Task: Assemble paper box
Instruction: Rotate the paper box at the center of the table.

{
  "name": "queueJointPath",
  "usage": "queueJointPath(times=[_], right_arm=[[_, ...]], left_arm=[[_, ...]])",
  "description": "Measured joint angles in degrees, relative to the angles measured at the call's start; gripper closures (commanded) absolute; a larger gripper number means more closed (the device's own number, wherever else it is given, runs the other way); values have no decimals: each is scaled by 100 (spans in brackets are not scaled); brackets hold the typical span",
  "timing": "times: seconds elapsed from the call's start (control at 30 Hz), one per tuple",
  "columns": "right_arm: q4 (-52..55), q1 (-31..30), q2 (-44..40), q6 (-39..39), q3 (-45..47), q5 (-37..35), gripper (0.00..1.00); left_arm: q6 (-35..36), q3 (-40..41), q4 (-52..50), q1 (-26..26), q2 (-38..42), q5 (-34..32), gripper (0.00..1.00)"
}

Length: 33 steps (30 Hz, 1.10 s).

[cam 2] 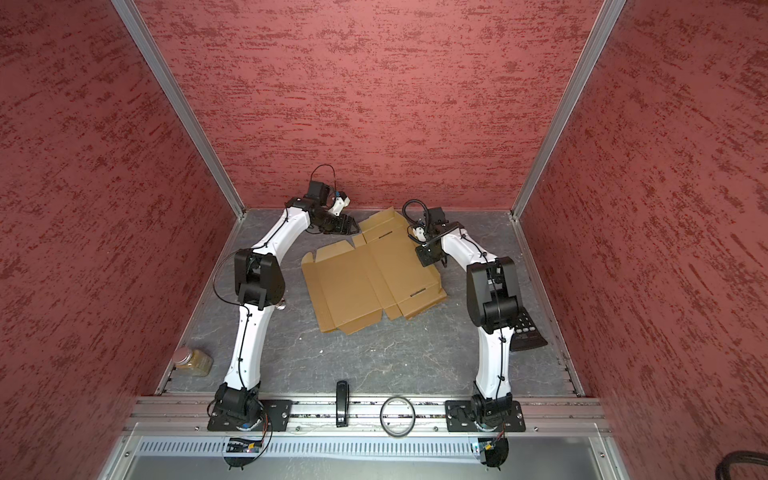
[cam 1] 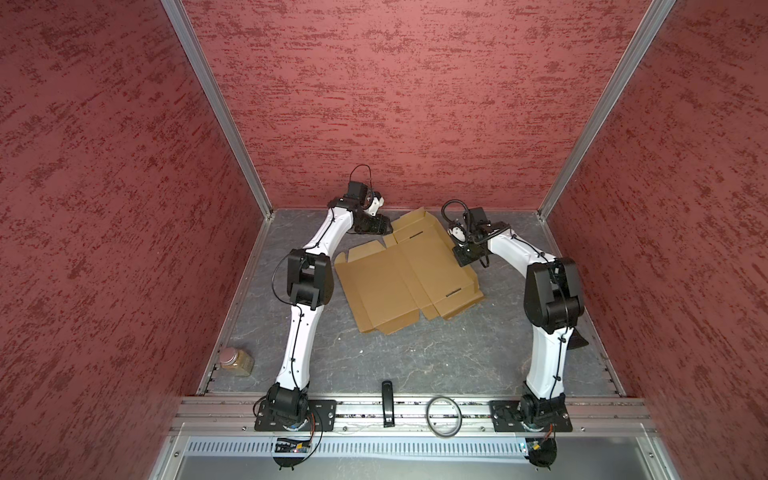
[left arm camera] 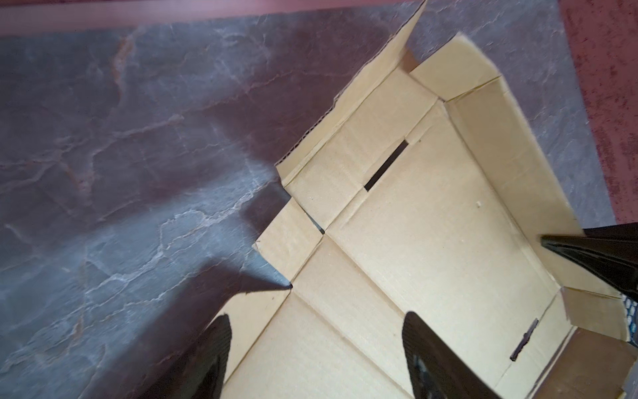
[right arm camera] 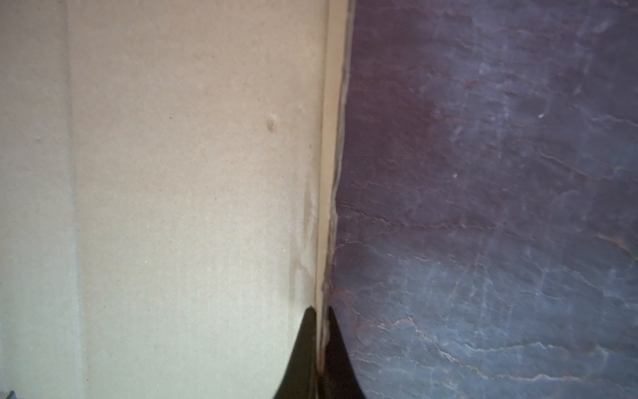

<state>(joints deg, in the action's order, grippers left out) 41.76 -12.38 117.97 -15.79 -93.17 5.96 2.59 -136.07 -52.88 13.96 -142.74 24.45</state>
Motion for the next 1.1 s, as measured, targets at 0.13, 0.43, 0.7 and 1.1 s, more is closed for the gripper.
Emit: queueJointPath(times=[0.13, 0.43, 0.7, 1.1], right_arm=[[-42, 0, 0, -74, 0, 107, 95], [-186, 0, 0, -160, 28, 313, 95], [-302, 0, 0, -166, 153, 448, 95], [-345, -17, -33, -181, 153, 542, 95]], left_arm=[[33, -83, -118, 20, -186, -72, 19], [2, -120, -142, 20, -236, -225, 16], [-153, -129, 22, 20, -481, -245, 16], [-398, -129, 291, 13, -584, -160, 23]])
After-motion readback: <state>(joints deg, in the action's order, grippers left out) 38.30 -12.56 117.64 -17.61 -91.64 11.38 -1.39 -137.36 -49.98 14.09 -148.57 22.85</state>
